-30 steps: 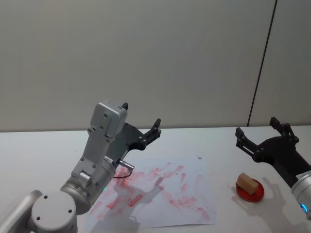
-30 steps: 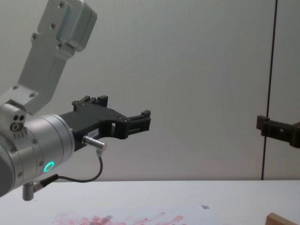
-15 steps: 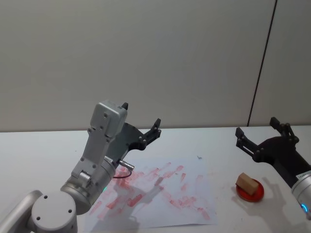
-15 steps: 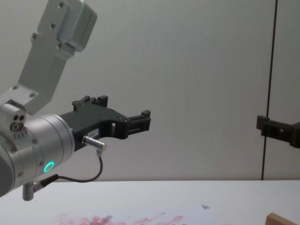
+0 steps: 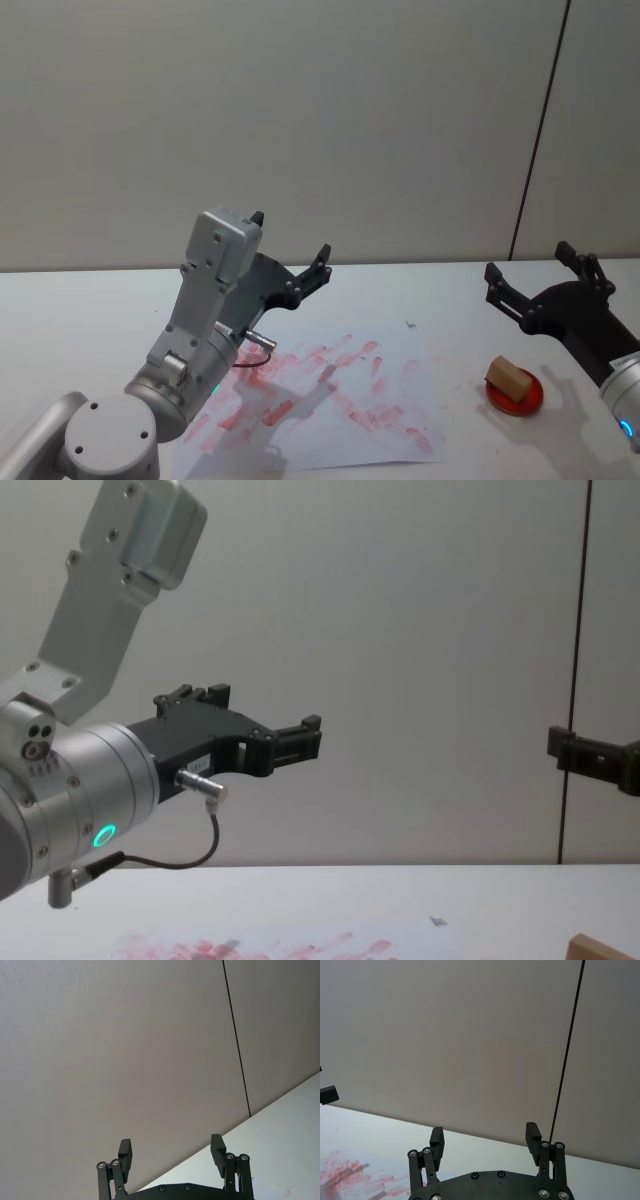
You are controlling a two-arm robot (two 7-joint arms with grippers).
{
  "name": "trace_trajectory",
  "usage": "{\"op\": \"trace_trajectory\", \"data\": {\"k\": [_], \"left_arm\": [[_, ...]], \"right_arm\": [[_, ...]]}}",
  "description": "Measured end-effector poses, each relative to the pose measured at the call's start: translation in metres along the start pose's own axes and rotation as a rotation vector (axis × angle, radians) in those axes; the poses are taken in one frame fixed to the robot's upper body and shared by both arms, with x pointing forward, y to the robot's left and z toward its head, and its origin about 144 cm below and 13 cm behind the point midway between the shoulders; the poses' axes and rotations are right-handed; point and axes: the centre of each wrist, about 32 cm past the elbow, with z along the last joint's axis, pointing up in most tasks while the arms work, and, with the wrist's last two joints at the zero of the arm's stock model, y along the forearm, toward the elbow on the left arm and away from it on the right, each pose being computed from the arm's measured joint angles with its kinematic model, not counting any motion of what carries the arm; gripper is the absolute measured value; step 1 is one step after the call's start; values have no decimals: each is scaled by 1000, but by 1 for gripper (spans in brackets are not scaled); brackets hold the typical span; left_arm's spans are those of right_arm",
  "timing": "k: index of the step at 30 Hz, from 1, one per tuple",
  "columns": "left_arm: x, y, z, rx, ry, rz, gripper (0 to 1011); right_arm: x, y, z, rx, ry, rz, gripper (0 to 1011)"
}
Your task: Use the one hand to pick up the stamp and affix it onto the A4 paper.
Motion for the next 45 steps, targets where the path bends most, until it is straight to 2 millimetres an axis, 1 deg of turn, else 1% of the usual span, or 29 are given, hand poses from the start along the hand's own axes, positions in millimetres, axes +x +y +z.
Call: {"op": "trace_trajectory", "data": {"k": [8, 13, 20, 26, 34, 45], "left_arm": [[0, 0, 0, 0, 0, 0, 1001], [0, 0, 0, 0, 0, 0, 1001], [0, 0, 0, 0, 0, 0, 1002], [0, 0, 0, 0, 0, 0, 1002], [0, 0, 0, 0, 0, 0, 1001], [0, 0, 0, 0, 0, 0, 1001]], "right_arm": [[4, -5, 1, -19, 5, 5, 1001], [9, -15, 0, -59, 7, 5, 1001], [17, -33, -7, -146, -2, -3, 1001], [19, -40, -13, -203, -20, -14, 1001], [20, -38, -24, -274, -55, -30, 1001], [17, -27, -38, -343, -81, -30, 1001]]}}
